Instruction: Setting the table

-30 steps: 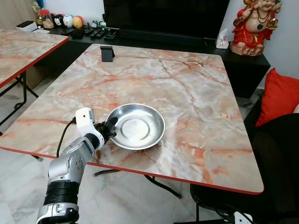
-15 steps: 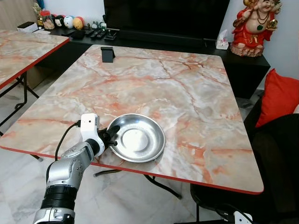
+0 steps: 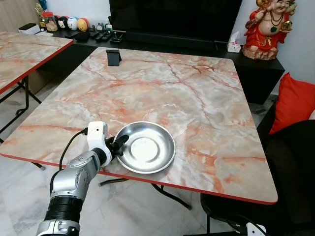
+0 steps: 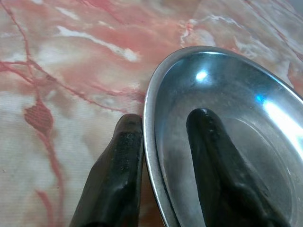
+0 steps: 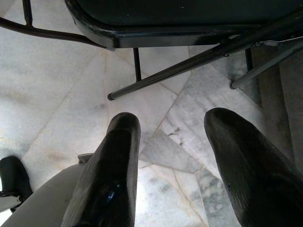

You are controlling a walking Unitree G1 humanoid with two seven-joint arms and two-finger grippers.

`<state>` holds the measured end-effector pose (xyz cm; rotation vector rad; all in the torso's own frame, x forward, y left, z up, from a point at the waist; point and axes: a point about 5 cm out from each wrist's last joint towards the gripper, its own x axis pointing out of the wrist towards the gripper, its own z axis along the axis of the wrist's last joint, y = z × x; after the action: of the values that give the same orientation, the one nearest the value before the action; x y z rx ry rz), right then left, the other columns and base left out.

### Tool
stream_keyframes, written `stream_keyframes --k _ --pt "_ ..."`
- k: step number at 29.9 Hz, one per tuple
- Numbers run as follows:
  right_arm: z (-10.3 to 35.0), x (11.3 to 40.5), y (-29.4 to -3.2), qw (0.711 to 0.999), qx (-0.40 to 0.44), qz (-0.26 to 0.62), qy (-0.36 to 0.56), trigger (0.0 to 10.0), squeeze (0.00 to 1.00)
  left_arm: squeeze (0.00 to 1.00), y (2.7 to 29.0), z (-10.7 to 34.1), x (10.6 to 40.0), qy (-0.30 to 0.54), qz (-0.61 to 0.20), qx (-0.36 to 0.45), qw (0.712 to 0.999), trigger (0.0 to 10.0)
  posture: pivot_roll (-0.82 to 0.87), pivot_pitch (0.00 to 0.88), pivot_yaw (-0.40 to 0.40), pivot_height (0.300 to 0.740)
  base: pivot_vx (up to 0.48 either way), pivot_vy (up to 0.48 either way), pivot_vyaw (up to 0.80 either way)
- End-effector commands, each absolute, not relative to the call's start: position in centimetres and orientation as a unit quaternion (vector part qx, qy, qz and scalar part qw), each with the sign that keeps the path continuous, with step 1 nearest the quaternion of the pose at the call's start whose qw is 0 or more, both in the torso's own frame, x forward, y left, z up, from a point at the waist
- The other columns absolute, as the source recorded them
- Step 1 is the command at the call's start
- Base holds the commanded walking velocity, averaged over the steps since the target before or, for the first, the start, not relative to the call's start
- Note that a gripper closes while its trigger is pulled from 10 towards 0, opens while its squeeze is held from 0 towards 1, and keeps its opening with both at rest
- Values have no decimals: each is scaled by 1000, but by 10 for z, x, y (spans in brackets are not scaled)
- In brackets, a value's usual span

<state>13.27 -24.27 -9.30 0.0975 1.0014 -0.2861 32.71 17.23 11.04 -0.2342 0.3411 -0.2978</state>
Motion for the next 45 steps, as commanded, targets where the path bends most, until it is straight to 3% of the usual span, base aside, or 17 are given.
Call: stream_keyframes --k 1,14,15,16,30,31,33,40,45 --pt "-93 132 -245 866 46 -139 478 10000 0 1000 171 109 327 169 -147 -111 968 10000 93 0 -55 740 0 0 0" --pt "-92 133 -245 866 45 -138 478 10000 0 1000 167 121 331 149 -150 -90 973 10000 97 0 -58 740 0 0 0" --pt "-92 133 -245 866 45 -138 478 10000 0 698 167 124 331 144 -151 -88 974 10000 96 0 -58 740 0 0 0" --pt "-92 133 -245 866 45 -137 478 10000 0 0 167 127 332 139 -149 -87 975 10000 98 0 -59 740 0 0 0" --pt "-92 133 -245 866 42 -132 480 10000 0 0 172 173 341 41 -121 -43 991 10000 106 0 -66 740 0 0 0" --pt "-92 133 -245 866 42 -133 480 10000 0 0 173 179 342 6 -110 7 994 10000 109 0 -67 740 0 0 0" --pt "-92 133 -246 866 41 -132 480 10000 0 0 170 180 341 -26 -105 77 991 10000 109 0 -67 740 0 0 0" --pt "-92 133 -246 867 44 -138 477 10000 0 0 143 158 329 -76 -92 162 980 10000 90 0 -61 740 0 0 0" --pt "-92 133 -246 866 42 -137 479 10000 0 0 131 156 325 -103 -73 134 983 10000 93 0 -63 740 0 0 0"
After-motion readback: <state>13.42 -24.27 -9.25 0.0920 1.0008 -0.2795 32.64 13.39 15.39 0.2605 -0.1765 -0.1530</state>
